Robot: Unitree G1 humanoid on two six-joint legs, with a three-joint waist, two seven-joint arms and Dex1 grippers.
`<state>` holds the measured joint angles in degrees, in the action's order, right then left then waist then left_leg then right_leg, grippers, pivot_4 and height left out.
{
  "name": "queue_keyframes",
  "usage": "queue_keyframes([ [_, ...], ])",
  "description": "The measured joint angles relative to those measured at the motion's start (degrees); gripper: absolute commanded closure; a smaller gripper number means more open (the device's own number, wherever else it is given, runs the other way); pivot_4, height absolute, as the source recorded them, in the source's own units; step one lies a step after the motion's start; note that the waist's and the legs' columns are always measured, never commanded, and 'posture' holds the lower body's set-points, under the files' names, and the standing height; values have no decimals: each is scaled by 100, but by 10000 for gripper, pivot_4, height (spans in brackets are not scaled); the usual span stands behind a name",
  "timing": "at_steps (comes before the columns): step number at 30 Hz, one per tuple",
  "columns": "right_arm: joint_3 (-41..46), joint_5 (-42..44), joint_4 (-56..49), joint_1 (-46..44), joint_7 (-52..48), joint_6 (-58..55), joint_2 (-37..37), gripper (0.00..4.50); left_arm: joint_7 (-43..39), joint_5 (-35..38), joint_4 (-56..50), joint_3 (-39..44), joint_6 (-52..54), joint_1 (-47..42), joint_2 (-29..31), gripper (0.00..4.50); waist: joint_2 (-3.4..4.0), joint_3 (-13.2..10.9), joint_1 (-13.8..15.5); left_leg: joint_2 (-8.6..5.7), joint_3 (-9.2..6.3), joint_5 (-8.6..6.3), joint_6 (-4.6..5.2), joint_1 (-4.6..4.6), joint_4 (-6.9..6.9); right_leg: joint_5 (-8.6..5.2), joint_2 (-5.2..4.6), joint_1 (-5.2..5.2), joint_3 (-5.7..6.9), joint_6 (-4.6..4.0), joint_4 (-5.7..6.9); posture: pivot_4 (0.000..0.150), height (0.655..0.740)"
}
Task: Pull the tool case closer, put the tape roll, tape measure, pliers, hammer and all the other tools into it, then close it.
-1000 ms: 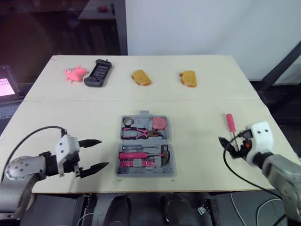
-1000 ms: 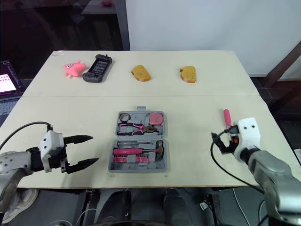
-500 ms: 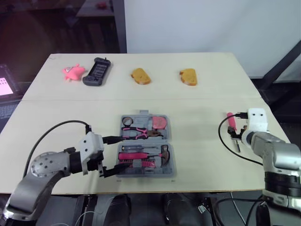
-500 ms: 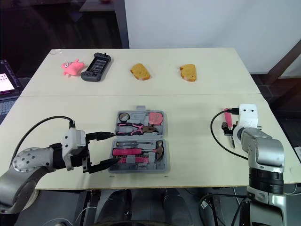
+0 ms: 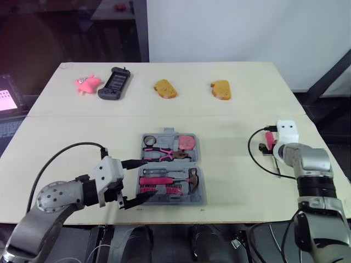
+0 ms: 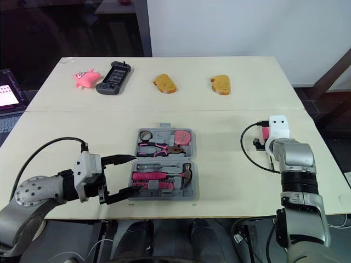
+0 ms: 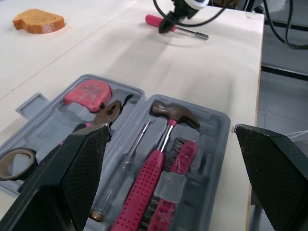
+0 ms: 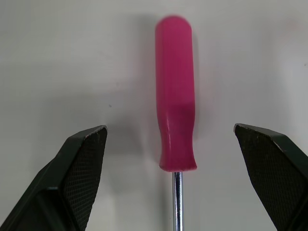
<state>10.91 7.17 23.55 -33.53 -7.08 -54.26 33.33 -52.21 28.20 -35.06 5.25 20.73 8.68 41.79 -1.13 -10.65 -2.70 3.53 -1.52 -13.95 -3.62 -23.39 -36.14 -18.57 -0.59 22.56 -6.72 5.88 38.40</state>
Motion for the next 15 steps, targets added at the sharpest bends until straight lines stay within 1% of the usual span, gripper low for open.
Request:
queue_keyframes([
  [12,90,-19,135,-29,-13,45,0,0,60,131,-144,7,167,-52,38,804,1,1,-2,0,-1,0,0,1,-5,2,0,-3,0,3,0,1500,7400],
  [13,99,-15,135,-30,-20,38,-1,5634,65,159,-144,8,180,-76,38,0,1,1,-2,0,-1,0,0,1,-5,2,0,-3,0,3,0,1500,7400],
  [15,100,-5,131,-24,-42,-7,-4,14282,81,239,-144,17,240,-161,37,0,1,1,3,0,-1,0,0,1,-4,2,0,-3,0,3,0,1500,7400],
])
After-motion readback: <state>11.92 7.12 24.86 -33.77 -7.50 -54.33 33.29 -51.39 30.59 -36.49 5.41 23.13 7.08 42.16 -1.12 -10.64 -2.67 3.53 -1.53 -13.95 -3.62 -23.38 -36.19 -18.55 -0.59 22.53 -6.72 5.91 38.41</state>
